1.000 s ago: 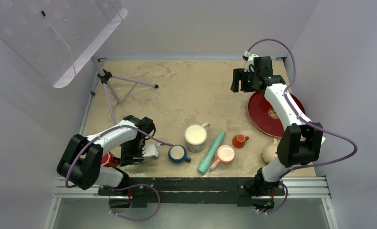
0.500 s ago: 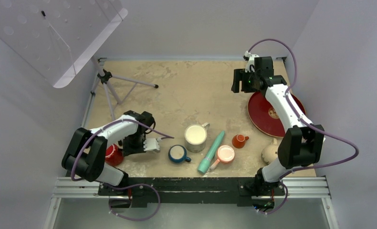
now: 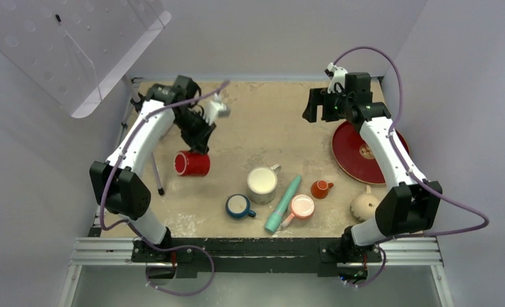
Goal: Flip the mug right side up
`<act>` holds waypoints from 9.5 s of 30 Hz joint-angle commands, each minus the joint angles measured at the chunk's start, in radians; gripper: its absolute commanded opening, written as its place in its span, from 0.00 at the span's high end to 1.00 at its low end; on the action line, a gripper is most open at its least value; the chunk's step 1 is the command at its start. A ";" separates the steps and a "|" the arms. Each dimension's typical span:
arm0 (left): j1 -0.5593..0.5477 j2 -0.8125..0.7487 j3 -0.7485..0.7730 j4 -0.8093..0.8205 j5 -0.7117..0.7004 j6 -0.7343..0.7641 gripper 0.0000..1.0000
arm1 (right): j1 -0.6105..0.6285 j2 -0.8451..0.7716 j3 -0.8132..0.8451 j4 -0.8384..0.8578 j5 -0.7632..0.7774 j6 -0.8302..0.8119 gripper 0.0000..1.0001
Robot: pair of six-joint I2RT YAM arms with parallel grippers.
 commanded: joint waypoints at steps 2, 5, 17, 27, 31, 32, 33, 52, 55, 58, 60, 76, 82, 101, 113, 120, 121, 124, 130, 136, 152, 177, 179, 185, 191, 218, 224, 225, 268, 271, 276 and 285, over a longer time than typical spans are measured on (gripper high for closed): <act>0.033 0.069 0.447 0.094 0.275 -0.277 1.00 | 0.082 -0.119 0.018 0.212 -0.278 0.090 0.02; 0.028 0.084 0.566 0.227 0.392 -0.388 1.00 | 0.185 -0.159 -0.002 0.374 -0.372 0.158 0.02; -0.065 -0.005 0.593 0.478 0.581 -0.410 1.00 | 0.360 -0.127 -0.074 0.926 -0.588 0.435 0.13; -0.136 -0.034 0.568 0.491 0.584 -0.384 1.00 | 0.405 -0.081 -0.018 0.907 -0.636 0.445 0.86; -0.136 -0.050 0.587 0.451 0.487 -0.428 0.58 | 0.381 -0.128 0.030 0.626 -0.400 0.302 1.00; -0.136 -0.061 0.594 0.428 0.443 -0.431 0.42 | 0.362 -0.143 0.021 0.556 -0.334 0.281 1.00; -0.135 -0.076 0.590 0.409 0.392 -0.433 0.25 | 0.334 -0.158 0.011 0.497 -0.279 0.271 1.00; -0.110 -0.369 0.072 0.227 -0.230 -0.322 0.00 | -0.016 0.227 0.215 -0.184 0.515 0.154 1.00; -0.110 -0.375 0.062 0.234 -0.230 -0.304 0.00 | -0.054 0.249 0.181 -0.155 0.527 0.152 1.00; -0.110 -0.374 0.060 0.240 -0.228 -0.294 0.00 | -0.109 0.277 0.148 -0.118 0.475 0.149 1.00; -0.110 -0.370 0.063 0.242 -0.222 -0.288 0.00 | -0.130 0.295 0.132 -0.096 0.434 0.154 1.00; -0.110 -0.332 0.087 0.246 -0.202 -0.282 0.00 | -0.218 0.482 0.175 -0.008 0.358 0.142 1.00; -0.110 -0.322 0.086 0.247 -0.200 -0.280 0.00 | -0.218 0.512 0.212 -0.008 0.372 0.126 1.00; -0.121 -0.324 -0.021 0.235 -0.087 -0.192 0.02 | -0.176 0.465 0.303 -0.084 0.363 0.105 0.44; -0.359 -0.039 0.157 0.124 -0.067 -0.285 0.12 | -0.090 0.221 0.172 -0.097 0.317 0.070 0.40; -0.517 0.310 0.503 0.134 -0.077 -0.379 0.15 | -0.115 0.080 0.052 -0.024 0.253 0.073 0.34; -0.530 0.353 0.538 0.141 -0.074 -0.391 0.14 | -0.126 0.066 0.042 -0.017 0.259 0.078 0.33; -0.570 0.461 0.593 0.166 -0.114 -0.407 0.14 | -0.130 0.040 0.028 -0.012 0.285 0.084 0.34; -0.617 0.600 0.593 0.203 -0.265 -0.391 0.14 | -0.131 0.025 0.006 -0.017 0.266 0.075 0.33; -0.615 0.666 0.540 0.261 -0.369 -0.373 0.16 | -0.130 0.017 -0.007 -0.006 0.253 0.076 0.34; -0.597 0.595 0.404 0.221 -0.245 -0.415 0.99 | -0.131 -0.023 -0.022 -0.039 0.257 0.087 0.34; -0.214 0.280 0.414 0.534 0.360 -0.519 1.00 | 0.044 -0.169 -0.345 0.553 -0.506 0.178 0.30; -0.214 0.271 0.436 0.513 0.415 -0.464 1.00 | 0.043 -0.160 -0.335 0.540 -0.547 0.116 0.29; -0.214 0.250 0.478 0.463 0.438 -0.418 1.00 | 0.045 -0.117 -0.388 0.578 -0.566 0.121 0.29; -0.223 0.244 0.468 0.484 0.468 -0.442 1.00 | 0.067 -0.081 -0.424 0.678 -0.647 0.184 0.26; -0.194 0.162 0.369 0.446 0.145 -0.302 0.08 | 0.204 -0.183 -0.165 0.062 0.022 -0.041 1.00; -0.190 0.121 0.318 0.405 -0.044 -0.262 0.07 | 0.204 -0.129 -0.072 -0.174 0.385 -0.199 1.00; -0.190 0.109 0.297 0.407 -0.050 -0.258 0.07 | 0.204 -0.133 -0.080 -0.179 0.437 -0.213 1.00; -0.191 0.061 0.113 0.434 -0.062 -0.232 0.09 | -0.083 -0.012 -0.307 0.046 0.344 -0.688 0.72; -0.191 0.062 0.114 0.435 -0.059 -0.231 0.09 | -0.084 -0.020 -0.305 0.048 0.325 -0.675 0.60; -0.193 0.066 0.105 0.430 -0.030 -0.231 0.10 | -0.084 -0.032 -0.263 0.014 0.351 -0.652 0.57; -0.358 0.076 0.073 0.147 0.177 -0.057 0.20 | -0.054 -0.150 -0.154 -0.015 0.381 -0.565 0.49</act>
